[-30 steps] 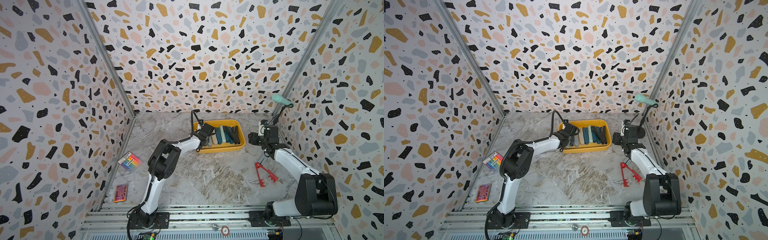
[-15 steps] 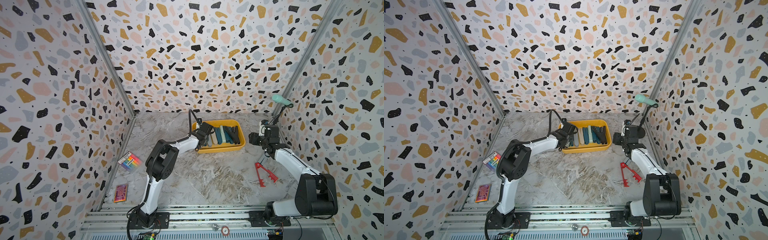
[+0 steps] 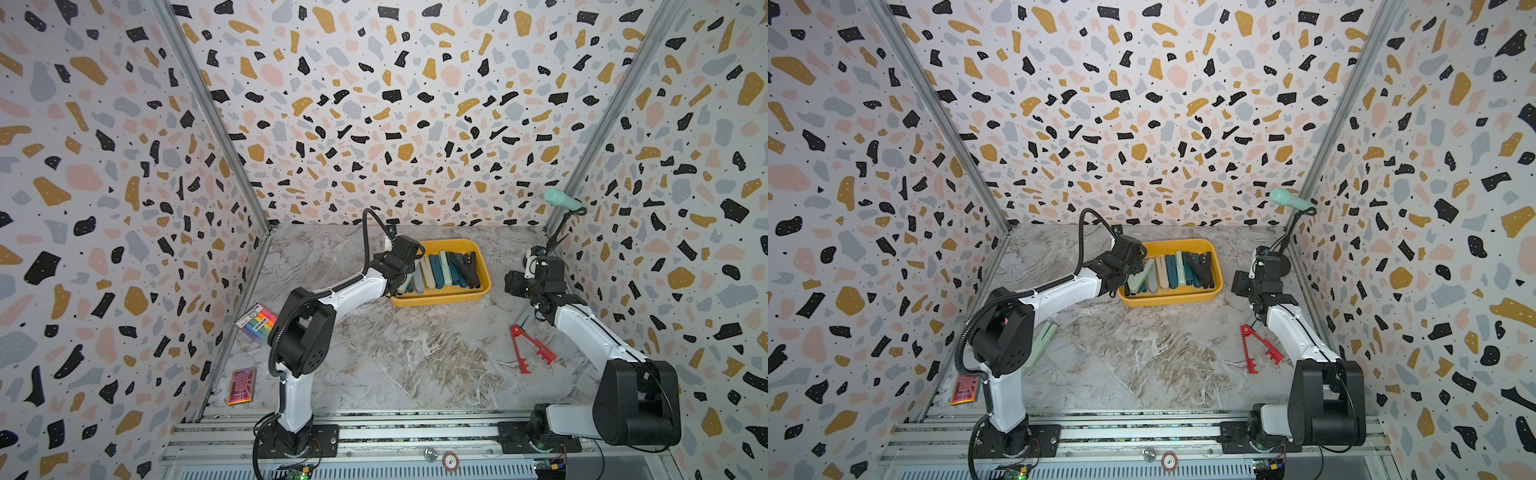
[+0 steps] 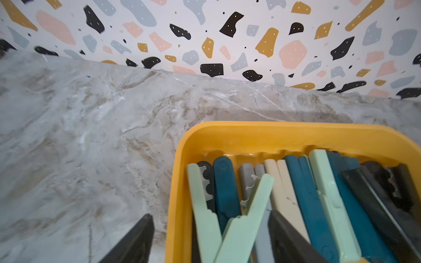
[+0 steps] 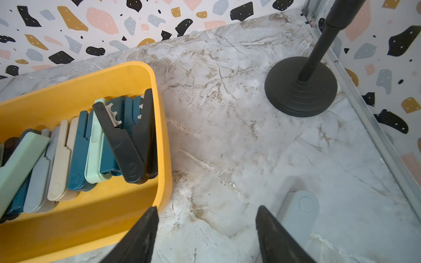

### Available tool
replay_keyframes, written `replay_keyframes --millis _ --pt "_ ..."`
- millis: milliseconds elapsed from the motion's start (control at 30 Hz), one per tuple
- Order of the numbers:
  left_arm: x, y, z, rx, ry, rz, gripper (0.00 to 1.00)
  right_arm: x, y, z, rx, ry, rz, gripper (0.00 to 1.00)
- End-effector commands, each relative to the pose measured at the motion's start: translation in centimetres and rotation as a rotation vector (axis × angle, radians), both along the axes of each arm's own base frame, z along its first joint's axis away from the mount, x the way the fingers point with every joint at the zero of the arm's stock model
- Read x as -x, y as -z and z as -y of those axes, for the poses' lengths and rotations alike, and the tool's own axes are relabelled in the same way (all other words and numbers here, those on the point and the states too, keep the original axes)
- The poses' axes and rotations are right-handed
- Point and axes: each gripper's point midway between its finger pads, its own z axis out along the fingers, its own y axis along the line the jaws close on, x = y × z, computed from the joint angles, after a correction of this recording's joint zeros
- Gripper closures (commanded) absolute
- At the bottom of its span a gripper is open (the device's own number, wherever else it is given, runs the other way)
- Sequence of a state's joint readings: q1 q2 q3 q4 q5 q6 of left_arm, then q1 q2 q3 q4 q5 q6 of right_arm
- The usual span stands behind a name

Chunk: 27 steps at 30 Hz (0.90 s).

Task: Put the pruning pliers into the storage box
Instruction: Place the pruning pliers in the storage box.

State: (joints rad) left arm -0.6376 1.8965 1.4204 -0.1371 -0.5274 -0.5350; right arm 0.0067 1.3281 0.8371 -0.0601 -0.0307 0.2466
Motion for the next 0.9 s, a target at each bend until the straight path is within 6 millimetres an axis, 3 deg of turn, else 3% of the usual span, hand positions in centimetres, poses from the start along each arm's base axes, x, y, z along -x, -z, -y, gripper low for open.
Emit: replay_keyframes --millis 0,67,167,333,433,633,867 --pt "2.0 -2.6 -3.1 -0.032 -0.064 0.068 0.07 0.4 -0.7 0.2 -0.015 0.011 0.017 0.3" --pt "4.0 -2.8 -5.6 -0.059 -0.101 0.073 0.0 0.3 -0.9 0.2 -0.02 0.008 0.026 0.3" --pt "7.3 -1.5 -9.7 -0.094 -0.153 0.032 0.01 0.1 -0.9 0.0 -0.029 0.001 0.033 0.3" --pt "13.6 3.3 -17.0 -0.125 -0.254 -0.101 0.01 -0.2 -0.8 -0.4 -0.043 -0.018 0.037 0.3" --pt "16.8 5.9 -19.9 -0.087 -0.31 -0.155 0.01 -0.3 -0.9 -0.6 -0.052 -0.026 0.04 0.3" --pt "20.4 8.5 -23.3 -0.029 -0.405 -0.191 0.0 -0.5 -1.3 -0.9 -0.067 -0.04 0.053 0.3" --pt "21.0 11.0 -24.7 0.047 -0.457 -0.242 0.01 -0.3 -1.6 -1.0 -0.069 -0.042 0.061 0.3"
